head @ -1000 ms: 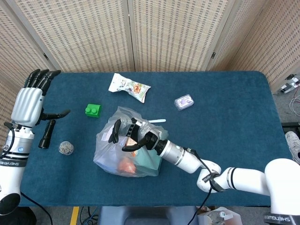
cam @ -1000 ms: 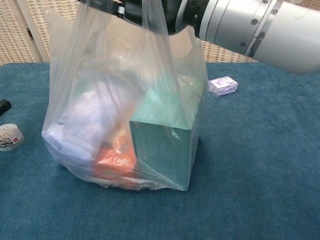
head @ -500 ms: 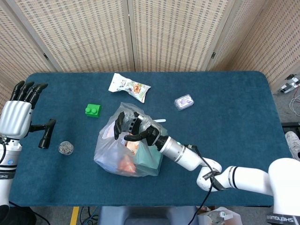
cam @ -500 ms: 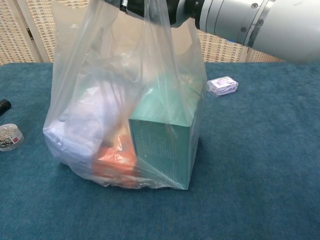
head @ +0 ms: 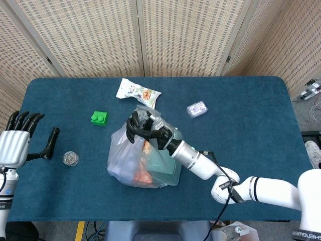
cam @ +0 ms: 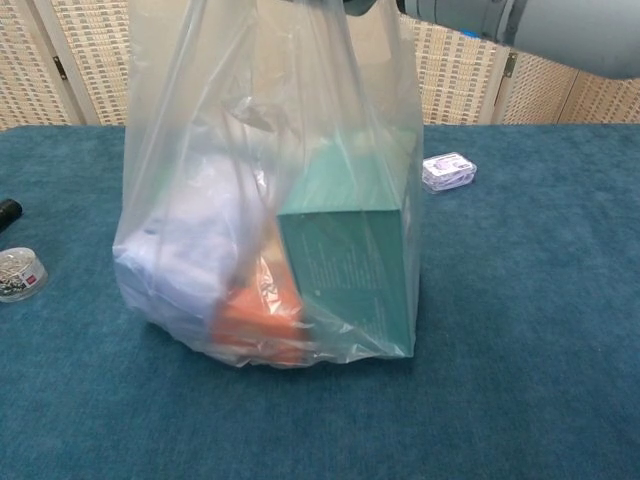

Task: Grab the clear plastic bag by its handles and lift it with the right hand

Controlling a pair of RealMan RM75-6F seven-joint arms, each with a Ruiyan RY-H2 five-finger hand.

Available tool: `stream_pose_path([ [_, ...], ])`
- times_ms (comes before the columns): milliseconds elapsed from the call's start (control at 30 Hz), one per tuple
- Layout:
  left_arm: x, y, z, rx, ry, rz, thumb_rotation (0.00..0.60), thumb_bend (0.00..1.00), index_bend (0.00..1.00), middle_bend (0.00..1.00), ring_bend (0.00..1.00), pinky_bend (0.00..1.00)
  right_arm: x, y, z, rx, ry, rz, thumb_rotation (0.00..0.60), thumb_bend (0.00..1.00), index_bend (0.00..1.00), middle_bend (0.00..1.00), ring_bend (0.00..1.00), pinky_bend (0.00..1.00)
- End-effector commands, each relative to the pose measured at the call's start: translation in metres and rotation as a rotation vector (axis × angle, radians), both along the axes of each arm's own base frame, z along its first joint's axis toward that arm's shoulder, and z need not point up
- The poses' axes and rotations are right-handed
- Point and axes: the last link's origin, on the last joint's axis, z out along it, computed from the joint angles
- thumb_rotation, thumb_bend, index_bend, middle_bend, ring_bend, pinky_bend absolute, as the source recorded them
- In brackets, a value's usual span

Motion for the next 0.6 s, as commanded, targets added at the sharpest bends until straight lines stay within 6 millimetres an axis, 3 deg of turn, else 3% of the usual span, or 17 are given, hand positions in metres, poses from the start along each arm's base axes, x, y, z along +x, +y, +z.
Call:
stream_pose_path([
  [33,-0.014,-0.015,-0.009,-0.004,0.005,0.033,0.6,0.0,0.15,0.15,0.08,0.01,0.013,-0.001,0.007,-0.003,-0.006,-0.017,0.6,0.29,0.73,0.72,0.67,0.72],
  [333,-0.031,-0.042,-0.016,0.003,-0.025,0.078,0.6,0.0,0.15,0.14,0.08,0.01,0.046,-0.003,0.02,-0.009,-0.034,-0.041,0.6,0.36,0.86,0.83,0.8,0.86],
  [600,-0.034,-0.054,-0.018,-0.001,-0.021,0.086,0.6,0.0,0.15,0.14,0.08,0.01,0.082,0.001,0.03,-0.021,-0.055,0.002,0.6,0.37,0.88,0.84,0.83,0.89],
])
